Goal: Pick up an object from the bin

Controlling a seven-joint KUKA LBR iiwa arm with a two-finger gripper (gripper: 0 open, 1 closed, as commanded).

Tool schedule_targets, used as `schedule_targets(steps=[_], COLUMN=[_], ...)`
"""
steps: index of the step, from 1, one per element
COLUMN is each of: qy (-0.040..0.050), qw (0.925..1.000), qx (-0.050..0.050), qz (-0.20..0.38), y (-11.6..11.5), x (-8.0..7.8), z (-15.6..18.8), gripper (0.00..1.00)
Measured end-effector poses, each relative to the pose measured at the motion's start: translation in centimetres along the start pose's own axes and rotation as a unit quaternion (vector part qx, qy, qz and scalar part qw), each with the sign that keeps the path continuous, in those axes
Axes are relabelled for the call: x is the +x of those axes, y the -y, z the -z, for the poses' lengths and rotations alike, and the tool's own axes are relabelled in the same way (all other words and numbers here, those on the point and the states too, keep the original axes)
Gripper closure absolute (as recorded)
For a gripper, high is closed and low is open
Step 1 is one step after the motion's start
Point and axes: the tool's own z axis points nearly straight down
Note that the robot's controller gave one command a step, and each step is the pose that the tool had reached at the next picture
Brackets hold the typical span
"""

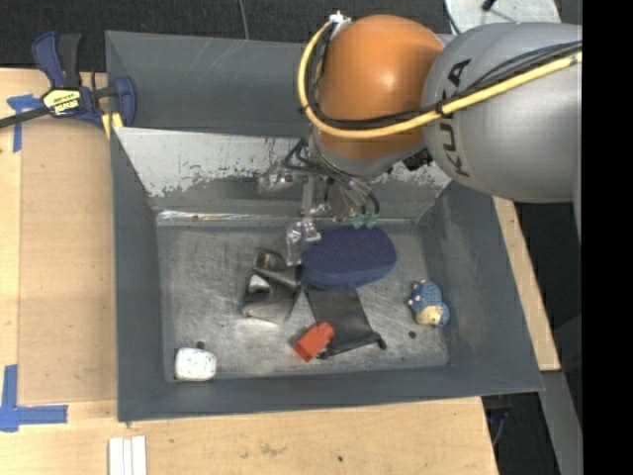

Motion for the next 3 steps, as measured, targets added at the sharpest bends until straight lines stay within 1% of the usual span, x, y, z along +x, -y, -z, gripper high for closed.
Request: schedule_targets(steps=[1, 2, 3], qy=[-0.0009, -0.0136, -0.0115], qw=[1.0000, 0.9999, 0.9986], qx=[0.000, 0.001, 0.002], qz=[0.002, 0.004, -0.052], y=[0.0, 0.0, -1.8], x=[0.1, 0.7, 0.3], z=[-0.1, -0.9, -14.1], gripper=[0.00, 0.00, 0.00])
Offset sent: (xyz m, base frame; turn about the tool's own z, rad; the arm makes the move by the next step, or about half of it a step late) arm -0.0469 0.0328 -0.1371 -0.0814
